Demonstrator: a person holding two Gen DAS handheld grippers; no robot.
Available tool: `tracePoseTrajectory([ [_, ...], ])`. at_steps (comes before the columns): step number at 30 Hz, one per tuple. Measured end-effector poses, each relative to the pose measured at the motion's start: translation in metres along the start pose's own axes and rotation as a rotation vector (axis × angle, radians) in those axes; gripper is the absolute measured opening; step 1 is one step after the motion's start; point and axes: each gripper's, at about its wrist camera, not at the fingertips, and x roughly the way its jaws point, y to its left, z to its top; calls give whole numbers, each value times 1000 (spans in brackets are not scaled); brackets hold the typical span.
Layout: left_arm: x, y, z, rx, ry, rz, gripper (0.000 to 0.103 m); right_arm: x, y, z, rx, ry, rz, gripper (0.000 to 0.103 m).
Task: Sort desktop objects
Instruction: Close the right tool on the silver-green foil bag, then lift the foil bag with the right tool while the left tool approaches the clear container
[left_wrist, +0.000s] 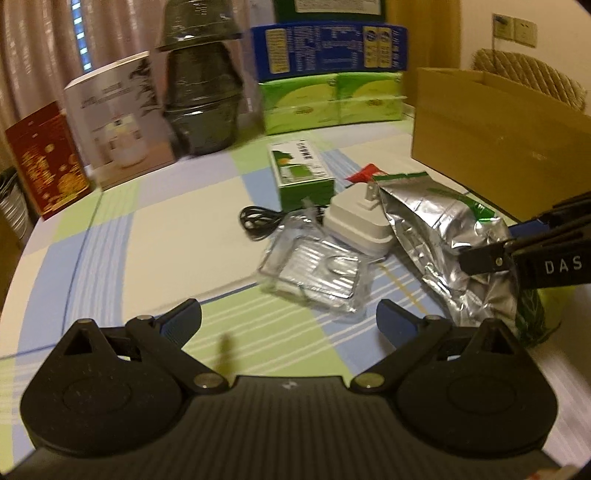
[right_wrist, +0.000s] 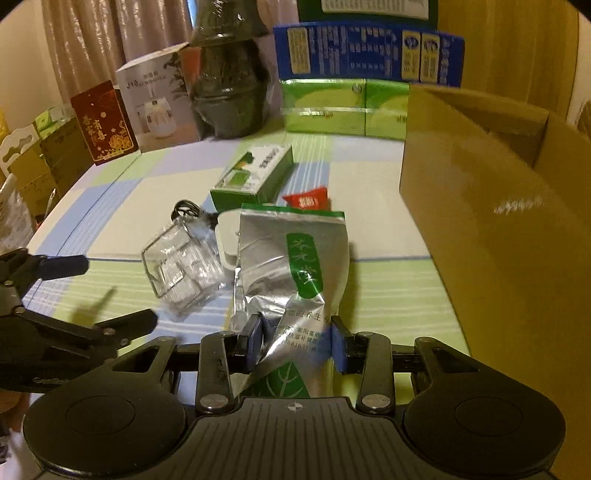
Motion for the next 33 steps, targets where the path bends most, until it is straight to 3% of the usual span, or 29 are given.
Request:
tracePoseTrajectory([
  [6, 18, 4, 12, 20, -22, -21, 99, -1, -6, 5, -13, -24, -39, 36],
  [7, 21, 6, 14, 18, -26, -29, 99, -1, -7, 5, -13, -29, -44, 41],
  [9, 28, 8, 19, 26, -26, -49, 99, 1, -7, 6, -15, -35, -42, 71],
  [10, 31, 8, 21, 38, -26, -53, 99, 1, -7, 5, -16, -44, -39, 93],
  [11, 33, 7, 22, 56, -28, -58, 98, 0, -6, 5, -18, -58, -31, 96],
  [15, 44, 10, 24, 69, -18, -89, 94, 9, -2, 6, -31, -35, 2, 96],
  [19, 48, 10, 20, 74, -1, -128, 76, 26, -8, 9, 15, 19, 25, 96],
  [24, 42, 9, 18, 66, 6, -117, 71, 42, -10, 9, 18, 49, 14, 96],
  [30, 28, 3, 15, 55, 30, -81, 67, 40, -3, 6, -40, 27, -16, 69],
  [32, 21, 0, 11, 47, 44, -75, 67, 34, -3, 5, -38, 18, -33, 56],
  [33, 17, -1, 10, 40, 53, -73, 67, 31, -4, 4, -25, 22, -25, 54],
])
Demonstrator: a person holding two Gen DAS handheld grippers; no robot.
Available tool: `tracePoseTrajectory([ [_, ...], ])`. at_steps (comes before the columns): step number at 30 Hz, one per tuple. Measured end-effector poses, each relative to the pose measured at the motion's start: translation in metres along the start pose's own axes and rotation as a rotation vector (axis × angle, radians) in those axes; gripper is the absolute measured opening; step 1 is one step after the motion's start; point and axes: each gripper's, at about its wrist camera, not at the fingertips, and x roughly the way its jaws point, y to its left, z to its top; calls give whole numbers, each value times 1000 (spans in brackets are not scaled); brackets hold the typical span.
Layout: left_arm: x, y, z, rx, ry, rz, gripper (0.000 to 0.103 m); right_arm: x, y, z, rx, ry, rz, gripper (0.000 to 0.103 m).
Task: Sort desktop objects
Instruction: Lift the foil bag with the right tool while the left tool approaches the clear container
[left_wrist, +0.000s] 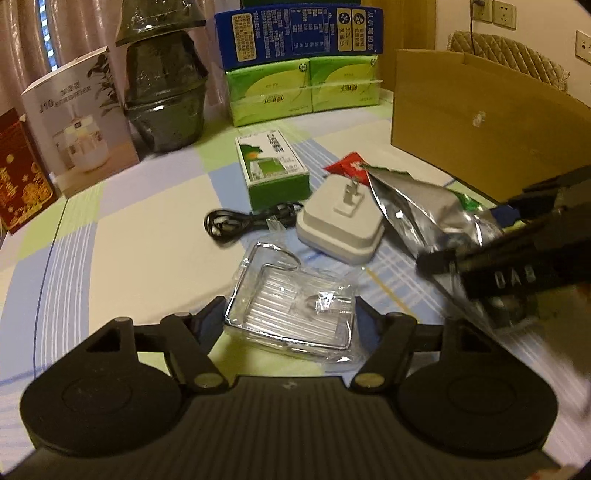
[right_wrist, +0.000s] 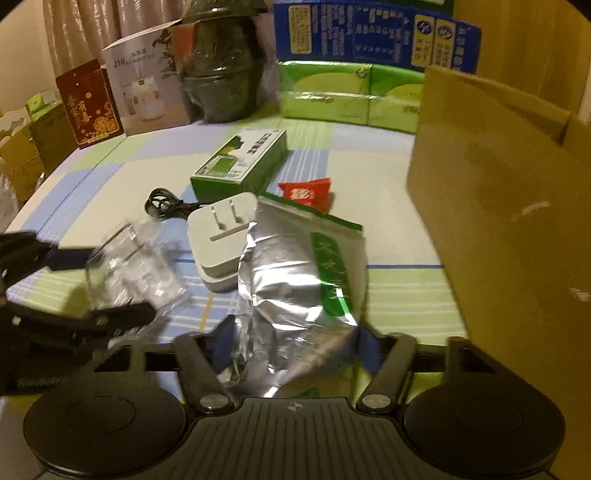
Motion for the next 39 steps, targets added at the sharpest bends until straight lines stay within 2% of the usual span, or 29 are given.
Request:
tracePoseTrajectory([
  [6, -39, -18, -20, -84, 66, -14, 67, -35, -9, -21, 101, 67, 87, 53],
  [9, -61, -36, -31, -91, 97, 1, 67, -64, -2, -42, 60, 64, 84, 53],
  [13, -93, -57, -46, -127, 99, 24, 68, -92, 3, -82, 5, 95, 74, 54],
  [15, -104, -65, -56, -162, 90, 17, 68, -101, 3, -96, -14, 82, 79, 57],
  [16, -107, -68, -61, -172, 88, 8, 69, -105, 3, -102, -20, 76, 78, 64],
  [17, -110, -72, -64, -175, 87, 5, 69, -107, 1, -105, -16, 72, 77, 75],
  [20, -113, -85, -71, -125, 86, 19, 71, -116, 0, -110, 5, 56, 85, 84],
  [23, -115, -89, -71, -80, 65, 35, 74, -119, 3, -111, -26, 47, 63, 86],
  [26, -117, -86, -72, -82, 52, 38, 77, -116, 3, -113, -37, 53, 64, 87],
  [39, -110, -83, -74, -66, 72, 32, 77, -105, 11, -119, -110, 81, 58, 87],
])
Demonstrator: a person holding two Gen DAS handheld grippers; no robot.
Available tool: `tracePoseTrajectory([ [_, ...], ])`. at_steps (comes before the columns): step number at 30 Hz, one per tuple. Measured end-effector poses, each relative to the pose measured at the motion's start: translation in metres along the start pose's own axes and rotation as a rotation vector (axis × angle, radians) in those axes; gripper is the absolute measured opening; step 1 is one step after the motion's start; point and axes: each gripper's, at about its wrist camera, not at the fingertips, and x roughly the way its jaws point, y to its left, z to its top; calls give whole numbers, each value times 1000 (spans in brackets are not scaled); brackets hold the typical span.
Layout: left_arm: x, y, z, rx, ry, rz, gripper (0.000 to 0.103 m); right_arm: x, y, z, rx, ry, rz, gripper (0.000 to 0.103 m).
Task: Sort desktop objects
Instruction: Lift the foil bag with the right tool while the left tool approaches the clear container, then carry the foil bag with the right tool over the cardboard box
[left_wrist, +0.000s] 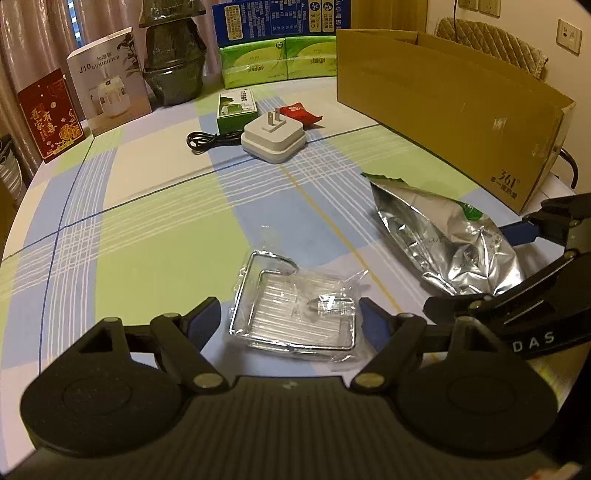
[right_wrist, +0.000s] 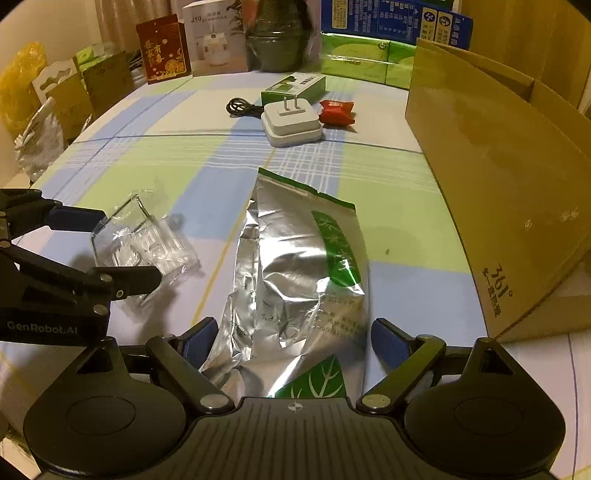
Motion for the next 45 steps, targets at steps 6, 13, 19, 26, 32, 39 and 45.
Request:
tracePoseTrajectory([
  [6, 3, -2, 1, 11, -1, 0, 77, -1, 1, 0, -11, 2, -4, 86],
  [13, 9, -4, 0, 12, 22, -8, 75, -4, 0, 1, -12, -12, -20, 66],
  [19, 8, -3, 0, 2, 28, -2, 71, -5, 1, 2, -20, -25, -34, 57],
  [26, 6, -5, 0, -4, 24, 7, 67, -8, -1, 3, -4, -54, -50, 48],
  [32, 4, -5, 2, -22, 22, 8, 67, -13, -4, 7, 23, -90, -58, 48],
  [39, 0, -8, 4, -64, 23, 6, 66, -16, -5, 7, 36, -100, -52, 48],
  [45, -6, -8, 5, -97, 10, 15, 66, -18, -7, 9, 52, -106, -52, 48],
])
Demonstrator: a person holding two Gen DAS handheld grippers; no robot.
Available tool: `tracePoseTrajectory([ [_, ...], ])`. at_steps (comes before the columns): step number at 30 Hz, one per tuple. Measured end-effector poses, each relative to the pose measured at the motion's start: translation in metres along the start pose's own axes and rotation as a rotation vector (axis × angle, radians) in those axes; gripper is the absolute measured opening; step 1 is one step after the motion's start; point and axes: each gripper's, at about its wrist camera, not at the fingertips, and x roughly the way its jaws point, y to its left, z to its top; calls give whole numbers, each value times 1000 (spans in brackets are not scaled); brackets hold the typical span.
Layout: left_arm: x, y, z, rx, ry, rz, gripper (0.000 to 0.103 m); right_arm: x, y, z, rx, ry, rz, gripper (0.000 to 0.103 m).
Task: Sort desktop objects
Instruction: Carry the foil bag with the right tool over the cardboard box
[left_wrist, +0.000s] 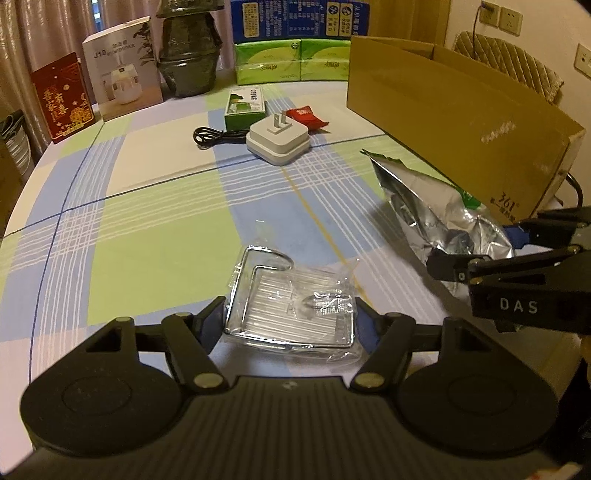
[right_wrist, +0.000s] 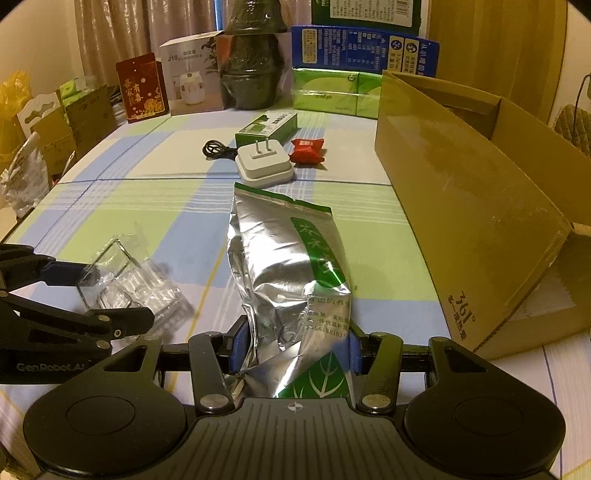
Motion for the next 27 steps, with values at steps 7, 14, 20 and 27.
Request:
tracePoseTrajectory([
  [7, -9, -3, -3, -54, -10, 0, 66, -6, 2, 2, 12, 5, 4, 48],
  [14, -28, -9, -8, -118, -23, 1, 66, -28, -2, 6, 54, 7, 5, 48],
  [20, -57, -16, 9, -167, -69, 31, 66, -70, -2, 27, 30, -75, 11, 48],
  [27, -84, -50, 46, -162, -115, 14, 66, -120, -34, 61, 42, -152, -26, 48],
])
